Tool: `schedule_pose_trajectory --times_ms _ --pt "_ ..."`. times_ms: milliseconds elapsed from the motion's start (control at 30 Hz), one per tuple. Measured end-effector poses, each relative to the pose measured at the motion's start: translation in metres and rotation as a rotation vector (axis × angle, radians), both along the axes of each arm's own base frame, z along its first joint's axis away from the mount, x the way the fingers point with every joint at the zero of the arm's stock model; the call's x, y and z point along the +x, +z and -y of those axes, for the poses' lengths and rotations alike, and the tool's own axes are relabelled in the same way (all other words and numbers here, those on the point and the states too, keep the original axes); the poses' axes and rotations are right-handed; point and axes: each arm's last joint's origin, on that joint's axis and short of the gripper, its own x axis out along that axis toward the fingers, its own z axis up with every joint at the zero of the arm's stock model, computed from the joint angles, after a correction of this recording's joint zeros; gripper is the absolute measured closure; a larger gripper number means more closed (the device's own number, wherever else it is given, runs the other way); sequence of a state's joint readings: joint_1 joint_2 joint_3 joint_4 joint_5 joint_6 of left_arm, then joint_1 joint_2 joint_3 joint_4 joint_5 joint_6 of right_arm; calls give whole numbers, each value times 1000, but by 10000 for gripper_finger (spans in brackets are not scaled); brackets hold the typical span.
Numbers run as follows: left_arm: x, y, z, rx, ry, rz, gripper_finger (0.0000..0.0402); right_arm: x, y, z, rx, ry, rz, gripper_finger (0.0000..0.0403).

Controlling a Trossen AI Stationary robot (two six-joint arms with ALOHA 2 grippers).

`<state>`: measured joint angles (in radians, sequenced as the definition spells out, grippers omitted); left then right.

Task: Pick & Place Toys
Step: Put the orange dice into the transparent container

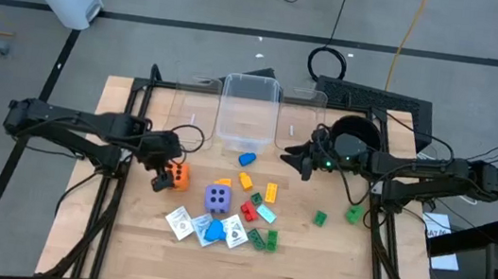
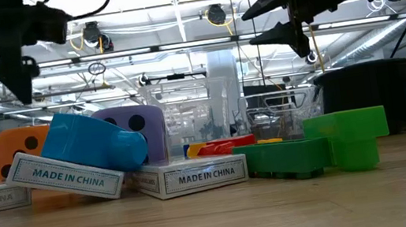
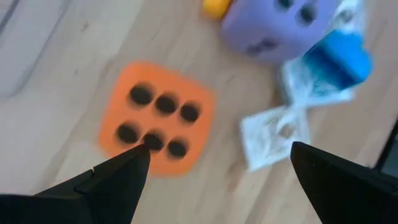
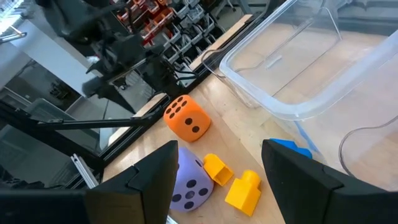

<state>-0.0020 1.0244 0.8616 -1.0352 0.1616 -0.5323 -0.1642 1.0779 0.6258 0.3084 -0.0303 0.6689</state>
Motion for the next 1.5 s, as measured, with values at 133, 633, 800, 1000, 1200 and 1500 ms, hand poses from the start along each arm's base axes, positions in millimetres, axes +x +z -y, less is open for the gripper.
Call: schedule_pose_trajectory --times_ms 133,633,800,1000,1200,1500 --pt "-2 -2 -6 9 -9 -24 9 0 0 0 0 0 -2 177" --pt "-4 -2 -16 -1 -63 -14 9 0 -1 0 -41 10 -13 177" --pt "0 -10 -16 74 -148 -91 9 0 -1 0 -67 16 -17 177" --pt "9 -23 -12 133 -240 -186 9 0 -1 0 -103 22 -22 177" --pt "16 -30 -7 142 -249 -236 9 0 -1 0 -128 28 -26 177" --pt "20 -32 1 213 -244 -223 9 -1 -3 0 -153 32 -26 177"
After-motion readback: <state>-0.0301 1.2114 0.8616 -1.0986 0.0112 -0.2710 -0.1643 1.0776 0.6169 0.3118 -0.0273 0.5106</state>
